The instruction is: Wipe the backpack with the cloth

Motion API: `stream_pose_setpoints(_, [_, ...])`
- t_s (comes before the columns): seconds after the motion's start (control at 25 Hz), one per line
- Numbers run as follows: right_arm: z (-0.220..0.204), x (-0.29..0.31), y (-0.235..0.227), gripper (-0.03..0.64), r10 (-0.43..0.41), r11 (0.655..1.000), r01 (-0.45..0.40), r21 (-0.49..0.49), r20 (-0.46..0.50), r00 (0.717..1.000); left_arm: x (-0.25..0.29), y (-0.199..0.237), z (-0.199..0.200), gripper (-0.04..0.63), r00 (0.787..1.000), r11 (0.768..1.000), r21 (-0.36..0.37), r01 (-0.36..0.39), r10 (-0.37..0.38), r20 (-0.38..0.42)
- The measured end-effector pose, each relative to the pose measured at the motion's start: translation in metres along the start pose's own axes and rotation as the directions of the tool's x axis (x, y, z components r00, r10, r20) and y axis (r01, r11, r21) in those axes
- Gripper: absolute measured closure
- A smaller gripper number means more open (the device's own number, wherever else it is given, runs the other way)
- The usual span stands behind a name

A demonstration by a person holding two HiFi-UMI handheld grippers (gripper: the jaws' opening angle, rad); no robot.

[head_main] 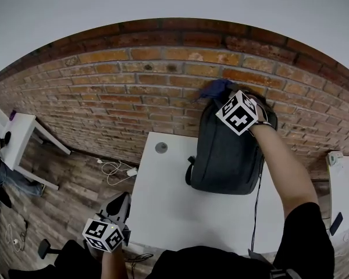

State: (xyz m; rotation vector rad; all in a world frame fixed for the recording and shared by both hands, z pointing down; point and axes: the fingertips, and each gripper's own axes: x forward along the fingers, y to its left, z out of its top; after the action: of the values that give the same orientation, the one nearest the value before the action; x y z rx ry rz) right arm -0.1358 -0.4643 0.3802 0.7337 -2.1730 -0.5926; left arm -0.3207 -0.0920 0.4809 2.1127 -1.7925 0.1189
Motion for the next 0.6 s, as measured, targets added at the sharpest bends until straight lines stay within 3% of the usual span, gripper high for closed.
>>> stream_pose_setpoints(0.28, [-0.009, -0.009, -0.011, 0.552, -0.036, 0.999, 0.036, 0.034, -0.002, 0.999, 0.006, -0.001, 0.008, 0.601, 1.000, 1.000, 0.026, 0.005, -0.005, 0.009])
stream_pose_setpoints(0.6, [-0.052, -0.040, -0.045, 0.552, -0.115, 0.987, 0.120, 0.109, -0.050, 0.992, 0.023, -0.025, 0.008, 0.600, 0.998, 0.997, 0.050, 0.061, -0.061, -0.006])
